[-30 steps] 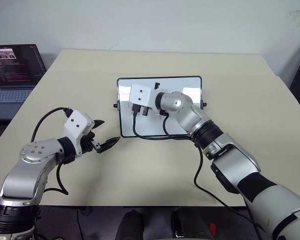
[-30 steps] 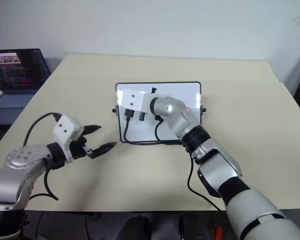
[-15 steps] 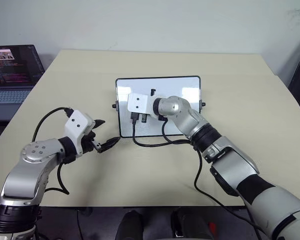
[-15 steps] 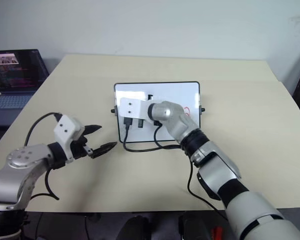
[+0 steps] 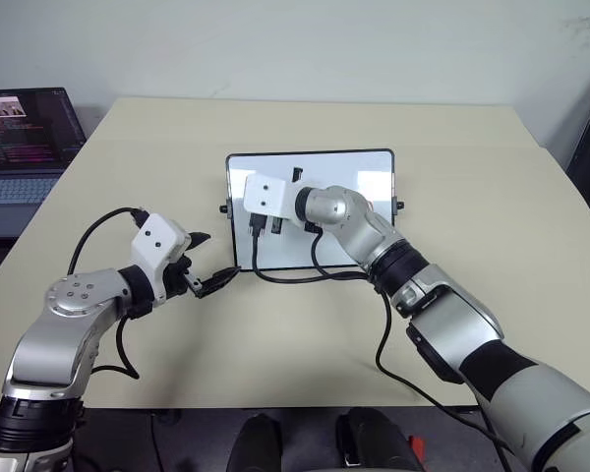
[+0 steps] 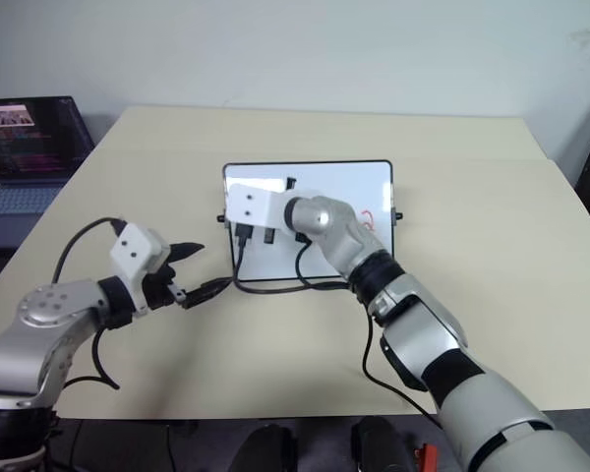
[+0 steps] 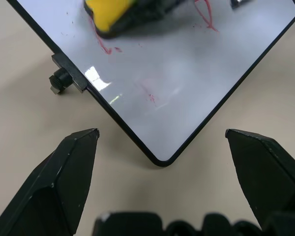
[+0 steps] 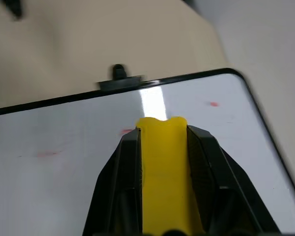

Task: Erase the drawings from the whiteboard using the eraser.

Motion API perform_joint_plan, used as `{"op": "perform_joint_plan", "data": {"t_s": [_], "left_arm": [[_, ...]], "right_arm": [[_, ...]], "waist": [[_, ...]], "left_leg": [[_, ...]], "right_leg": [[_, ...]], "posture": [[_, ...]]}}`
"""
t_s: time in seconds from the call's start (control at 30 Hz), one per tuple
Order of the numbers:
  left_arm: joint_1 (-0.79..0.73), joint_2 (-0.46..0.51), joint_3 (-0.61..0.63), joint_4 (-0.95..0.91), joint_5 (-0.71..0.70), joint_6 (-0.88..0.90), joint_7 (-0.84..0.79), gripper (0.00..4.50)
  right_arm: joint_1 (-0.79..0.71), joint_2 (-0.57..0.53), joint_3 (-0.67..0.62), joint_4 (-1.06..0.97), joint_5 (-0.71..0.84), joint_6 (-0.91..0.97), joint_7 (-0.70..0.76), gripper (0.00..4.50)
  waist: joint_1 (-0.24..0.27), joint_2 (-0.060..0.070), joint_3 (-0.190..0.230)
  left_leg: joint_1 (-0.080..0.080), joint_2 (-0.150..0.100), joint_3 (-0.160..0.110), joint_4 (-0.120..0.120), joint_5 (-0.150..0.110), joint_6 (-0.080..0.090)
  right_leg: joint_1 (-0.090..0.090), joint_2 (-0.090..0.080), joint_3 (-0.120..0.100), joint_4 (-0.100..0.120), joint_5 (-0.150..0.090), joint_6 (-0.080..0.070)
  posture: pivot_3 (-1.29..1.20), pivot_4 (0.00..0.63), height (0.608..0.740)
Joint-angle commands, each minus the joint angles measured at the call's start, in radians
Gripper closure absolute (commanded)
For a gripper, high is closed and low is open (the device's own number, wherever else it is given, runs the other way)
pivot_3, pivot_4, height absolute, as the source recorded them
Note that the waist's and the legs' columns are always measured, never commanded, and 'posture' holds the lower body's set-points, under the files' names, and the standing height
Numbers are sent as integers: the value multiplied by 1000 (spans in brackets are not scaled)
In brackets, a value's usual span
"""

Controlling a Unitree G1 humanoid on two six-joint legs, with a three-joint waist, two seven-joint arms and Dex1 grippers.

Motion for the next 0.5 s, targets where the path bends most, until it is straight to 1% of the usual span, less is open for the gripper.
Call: {"op": "perform_joint_plan", "data": {"t_s": [0.03,0.13,0.17,0.23,0.43,0.5], "left_arm": [[-1,6,19,-35,0,-11,1,0],[-2,6,18,-32,1,-12,2,0],[-2,6,18,-32,2,-12,3,0],[-1,6,19,-34,0,-11,2,0],[-1,6,20,-33,1,-11,4,0],[0,7,22,-38,-1,-9,4,0]], "right_arm": [[9,-1,9,-29,-10,10,33,3523],[-37,20,-42,7,-12,-30,-123,3523],[-50,24,-53,18,-9,-41,-157,3523],[-63,30,-59,34,-2,-48,-173,3523],[-41,44,-34,52,5,-20,-70,3523],[-19,37,-19,39,5,4,-2,3523]], "waist": [[0,0,0],[0,0,0],[0,0,0],[0,0,0],[0,0,0],[0,0,0]], "left_leg": [[0,0,0,0,0,0],[0,0,-1,1,0,0],[0,0,-1,1,0,0],[0,0,-1,1,0,0],[0,0,0,0,0,0],[0,0,0,0,0,0]], "right_leg": [[0,0,0,0,0,0],[0,0,-1,1,0,0],[0,0,-1,2,0,0],[0,0,-1,1,0,0],[0,0,0,-1,0,0],[0,0,0,0,0,0]], "posture": [[0,150,740],[0,150,740],[0,150,740],[0,150,740],[0,150,740],[0,150,740]]}}
